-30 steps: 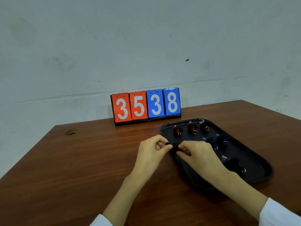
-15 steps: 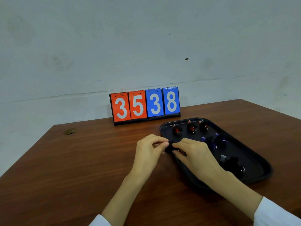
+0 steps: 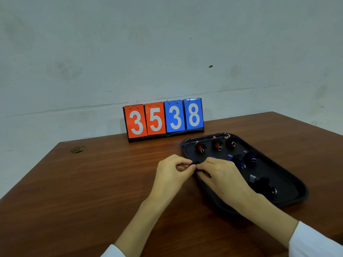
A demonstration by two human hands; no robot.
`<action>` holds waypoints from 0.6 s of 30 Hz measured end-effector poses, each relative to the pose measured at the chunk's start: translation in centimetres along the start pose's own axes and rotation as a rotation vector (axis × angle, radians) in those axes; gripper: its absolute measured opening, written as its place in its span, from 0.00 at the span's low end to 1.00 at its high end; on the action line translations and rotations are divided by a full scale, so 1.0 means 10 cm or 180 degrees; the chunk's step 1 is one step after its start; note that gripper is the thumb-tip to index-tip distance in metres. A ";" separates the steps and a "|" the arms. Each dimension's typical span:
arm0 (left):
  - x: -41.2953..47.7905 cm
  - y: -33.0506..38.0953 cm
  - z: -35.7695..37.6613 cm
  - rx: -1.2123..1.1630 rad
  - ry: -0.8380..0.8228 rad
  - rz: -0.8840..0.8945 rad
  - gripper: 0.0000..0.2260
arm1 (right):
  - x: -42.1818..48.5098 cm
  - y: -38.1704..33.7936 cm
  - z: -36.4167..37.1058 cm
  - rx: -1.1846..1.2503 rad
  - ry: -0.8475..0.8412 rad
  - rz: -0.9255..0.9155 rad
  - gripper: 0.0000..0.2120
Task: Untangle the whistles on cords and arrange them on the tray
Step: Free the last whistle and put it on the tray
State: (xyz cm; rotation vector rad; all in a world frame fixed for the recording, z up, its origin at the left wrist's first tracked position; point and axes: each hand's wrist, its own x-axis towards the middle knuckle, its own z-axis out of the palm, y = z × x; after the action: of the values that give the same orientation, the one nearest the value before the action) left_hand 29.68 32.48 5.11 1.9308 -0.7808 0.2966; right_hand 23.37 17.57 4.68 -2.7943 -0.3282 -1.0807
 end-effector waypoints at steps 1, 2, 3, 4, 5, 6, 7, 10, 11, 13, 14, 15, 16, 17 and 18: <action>0.01 -0.01 -0.01 0.0015 -0.0062 -0.0052 0.06 | 0.00 0.00 0.00 -0.0025 -0.0010 -0.0014 0.10; 0.01 -0.01 -0.02 0.0017 -0.0132 -0.0120 0.06 | -0.01 0.00 0.01 -0.0054 -0.0008 -0.0033 0.10; 0.02 -0.01 -0.02 0.0010 -0.0188 -0.0202 0.06 | -0.01 0.00 0.01 -0.0088 -0.0013 -0.0055 0.09; 0.02 -0.01 -0.02 -0.0006 -0.0218 -0.0287 0.06 | -0.02 0.00 0.02 -0.0131 -0.0016 -0.0098 0.09; 0.02 -0.01 -0.01 -0.0021 -0.0212 -0.0363 0.05 | -0.02 -0.01 0.03 -0.0174 -0.0038 -0.0144 0.08; 0.01 0.00 -0.01 -0.0033 -0.0181 -0.0433 0.05 | -0.03 -0.03 0.04 -0.0220 -0.0060 -0.0200 0.07; 0.01 0.00 0.00 -0.0060 -0.0144 -0.0503 0.05 | -0.03 -0.04 0.04 -0.0254 -0.0095 -0.0245 0.07; 0.01 0.04 -0.01 -0.0499 -0.0119 -0.0912 0.06 | -0.05 -0.06 0.05 -0.0250 -0.0173 -0.0343 0.07; 0.02 0.05 -0.01 -0.0690 -0.0129 -0.1116 0.07 | -0.05 -0.07 0.04 -0.0203 -0.0181 -0.0327 0.07; 0.04 0.04 -0.02 -0.1074 -0.0285 -0.1581 0.08 | -0.05 -0.07 0.03 -0.0101 -0.0158 -0.0292 0.07; 0.05 0.04 -0.04 -0.1290 -0.0451 -0.1771 0.08 | -0.03 -0.07 0.02 -0.0063 -0.0109 -0.0294 0.06; 0.06 0.02 -0.06 -0.1496 -0.0637 -0.1899 0.08 | -0.02 -0.07 0.02 -0.0033 -0.0080 -0.0314 0.04; 0.07 0.01 -0.07 -0.1678 -0.0794 -0.1962 0.08 | -0.01 -0.07 0.01 -0.0017 -0.0044 -0.0345 0.03; 0.08 0.00 -0.09 -0.1804 -0.0885 -0.1973 0.07 | 0.01 -0.07 -0.01 -0.0009 -0.0026 -0.0370 0.07; 0.08 0.00 -0.10 -0.1876 -0.0899 -0.1962 0.07 | 0.02 -0.06 -0.02 0.0003 0.0001 -0.0428 0.11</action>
State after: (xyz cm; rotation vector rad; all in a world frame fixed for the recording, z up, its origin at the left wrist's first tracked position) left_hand 30.41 33.07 6.04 1.5560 -0.3510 -0.5372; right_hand 23.17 18.16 5.00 -2.8058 -0.5231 -1.1074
